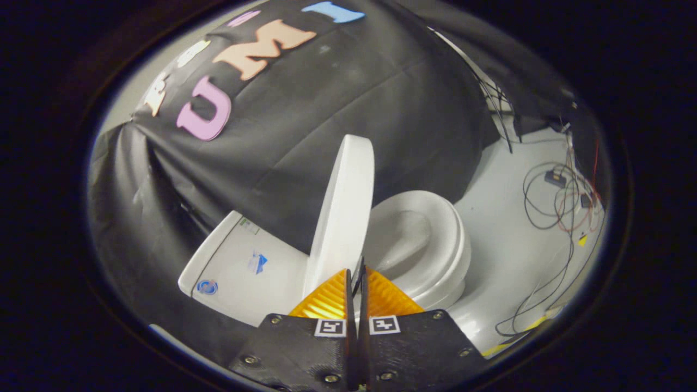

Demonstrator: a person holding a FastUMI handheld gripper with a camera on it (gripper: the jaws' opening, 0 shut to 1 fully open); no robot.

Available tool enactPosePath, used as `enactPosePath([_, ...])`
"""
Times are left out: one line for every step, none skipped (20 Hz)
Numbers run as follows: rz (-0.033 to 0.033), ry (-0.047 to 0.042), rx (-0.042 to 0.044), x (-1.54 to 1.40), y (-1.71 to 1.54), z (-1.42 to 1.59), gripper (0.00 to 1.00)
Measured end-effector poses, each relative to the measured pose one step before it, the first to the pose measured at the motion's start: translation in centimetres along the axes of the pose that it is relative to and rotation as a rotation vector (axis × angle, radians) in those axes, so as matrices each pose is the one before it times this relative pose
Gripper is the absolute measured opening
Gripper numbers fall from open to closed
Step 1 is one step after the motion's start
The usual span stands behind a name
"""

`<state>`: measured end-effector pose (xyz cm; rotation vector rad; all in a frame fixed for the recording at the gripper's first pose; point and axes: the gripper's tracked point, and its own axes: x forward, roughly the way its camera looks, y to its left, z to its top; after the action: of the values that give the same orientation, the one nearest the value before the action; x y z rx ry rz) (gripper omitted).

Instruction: Open the toilet lid.

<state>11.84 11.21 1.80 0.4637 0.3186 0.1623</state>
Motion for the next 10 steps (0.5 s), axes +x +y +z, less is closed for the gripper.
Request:
enactPosePath([-0.00613,-0.00047,-0.03513,-0.176,0.468,0.118,0.01])
enactPosePath([-0.00715,-0.00267,-0.03337,-0.084,0.403,0.084,0.02])
enactPosePath([-0.00344,-0.0013,-0.03012,-0.094,0.295,0.182,0.02])
enactPosePath([-0.00096,-0.00347,-0.02578,-0.018,0.473,0.025,0.03])
enactPosePath([0.00284,-0.00431,-0.02138,-0.185,0.521,0.082,0.03])
enactPosePath([0.0053,-0.0085,-0.01943,-0.08,0.556,0.284,0.04])
enactPosePath([0.00714,-0.01088,-0.0145,-0.158,0.526,0.262,0.04])
enactPosePath([0.00733,-0.01021,-0.00901,0.049,0.589,0.161,0.04])
enactPosePath([0.00848,-0.01054,-0.00512,-0.147,0.614,0.297,0.04])
enactPosePath([0.00817,-0.00686,-0.00383,-0.234,0.656,0.294,0.04])
